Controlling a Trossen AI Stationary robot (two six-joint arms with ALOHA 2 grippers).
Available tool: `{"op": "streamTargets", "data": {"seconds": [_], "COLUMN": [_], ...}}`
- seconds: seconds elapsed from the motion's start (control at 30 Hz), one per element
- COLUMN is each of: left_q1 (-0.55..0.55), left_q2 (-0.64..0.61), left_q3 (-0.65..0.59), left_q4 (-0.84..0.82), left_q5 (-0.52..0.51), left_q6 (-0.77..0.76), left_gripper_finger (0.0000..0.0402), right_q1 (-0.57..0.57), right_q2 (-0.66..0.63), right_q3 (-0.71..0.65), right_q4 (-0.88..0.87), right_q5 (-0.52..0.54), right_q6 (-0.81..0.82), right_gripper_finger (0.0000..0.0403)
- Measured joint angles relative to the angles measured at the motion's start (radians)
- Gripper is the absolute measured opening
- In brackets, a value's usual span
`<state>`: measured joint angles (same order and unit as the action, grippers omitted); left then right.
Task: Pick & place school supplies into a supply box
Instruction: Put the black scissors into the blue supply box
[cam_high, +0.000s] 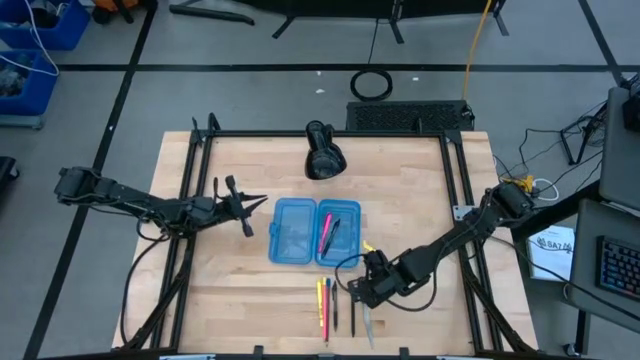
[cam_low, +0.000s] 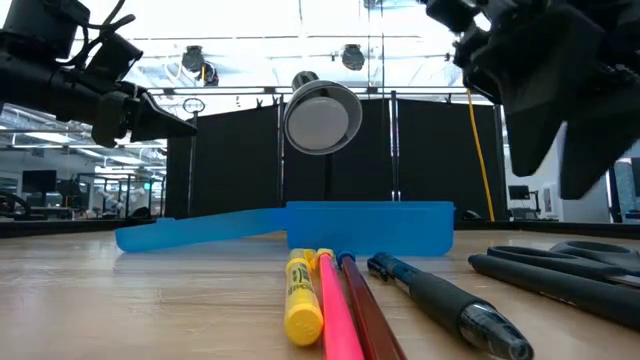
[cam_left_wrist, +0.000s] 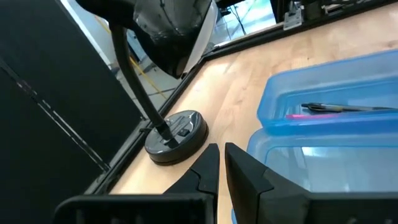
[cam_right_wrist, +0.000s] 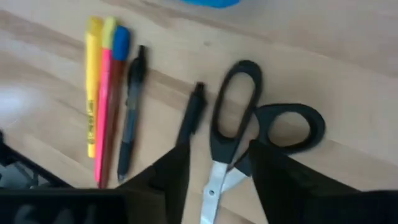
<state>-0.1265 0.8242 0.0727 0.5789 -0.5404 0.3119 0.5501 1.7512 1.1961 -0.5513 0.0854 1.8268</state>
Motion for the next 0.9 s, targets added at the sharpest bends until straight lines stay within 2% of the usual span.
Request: {"op": "streamTargets", "data": {"seconds": [0.17, 0.53, 0.73, 0.9], "left_q1": [0.000, 0.000, 0.000, 0.000], "left_q2": [0.000, 0.000, 0.000, 0.000], "left_q3": [0.000, 0.000, 0.000, 0.000], "left_q4": [0.001, 0.009, 0.009, 0.009], "left_q5": [0.020, 0.050, 0.050, 0.050], "left_q6": [0.001, 0.000, 0.000, 0.000], "left_gripper_finger": [0.0033, 0.0033, 0.0033, 0.0033], "right_q1": [-0.001, -0.021, -0.027, -0.027], "right_q2": [0.000, 0.050, 0.085, 0.095], "right_q3": [0.000, 0.000, 0.000, 0.000], "right_q4": [-0.016, -0.050, -0.056, -0.070], "right_q5": [-0.012, -0.014, -0.091, -0.095], "right_q6": [0.068, 0.048, 0.051, 0.052], "right_gripper_finger": [0.0181, 0.0172, 0.0172, 0.0171]}}
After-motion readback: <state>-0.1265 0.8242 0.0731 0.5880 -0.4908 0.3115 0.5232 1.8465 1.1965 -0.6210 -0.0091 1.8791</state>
